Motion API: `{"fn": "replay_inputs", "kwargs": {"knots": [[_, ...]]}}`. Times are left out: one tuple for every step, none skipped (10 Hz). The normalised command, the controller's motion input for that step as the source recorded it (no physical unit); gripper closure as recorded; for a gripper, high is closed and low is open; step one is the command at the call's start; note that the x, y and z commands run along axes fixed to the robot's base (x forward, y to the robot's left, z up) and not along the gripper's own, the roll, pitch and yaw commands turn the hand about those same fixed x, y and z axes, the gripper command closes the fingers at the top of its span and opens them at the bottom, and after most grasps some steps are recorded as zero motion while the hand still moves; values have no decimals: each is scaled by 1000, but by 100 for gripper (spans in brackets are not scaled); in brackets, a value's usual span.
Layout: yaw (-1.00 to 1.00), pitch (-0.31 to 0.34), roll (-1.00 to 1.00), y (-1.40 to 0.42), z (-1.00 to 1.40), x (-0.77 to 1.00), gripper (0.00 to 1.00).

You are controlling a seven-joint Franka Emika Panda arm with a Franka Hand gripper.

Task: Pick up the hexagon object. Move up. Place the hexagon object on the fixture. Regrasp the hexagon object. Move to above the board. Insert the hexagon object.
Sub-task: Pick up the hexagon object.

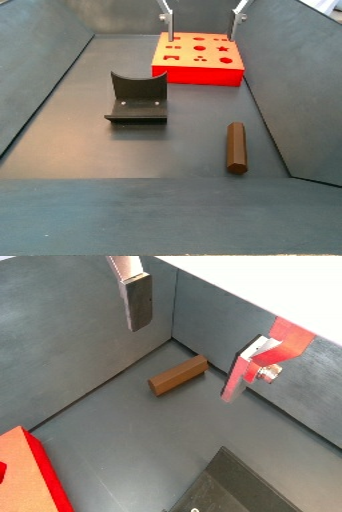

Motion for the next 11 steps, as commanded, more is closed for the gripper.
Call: {"fn": "replay_inputs", "kwargs": {"knots": [[-137,-131,33,0,-231,-460,0],[-103,-193,0,386,-531,-520,0],[-66,-214,-41,623,-614,-469,0],[0,-214,-107,769,-589,-349,0],[0,-203,-131,786,-549,-343,0],[0,-209,-123,726,-566,-500,0],[0,-211,-153,711,-497,-506,0],[-26,-210,-164,631,-411,-526,0],[-86,-219,-153,546,-457,-474,0],[-194,-290,-159,354,-514,-337,0],[-269,-211,-26,0,-703,191,0]]}}
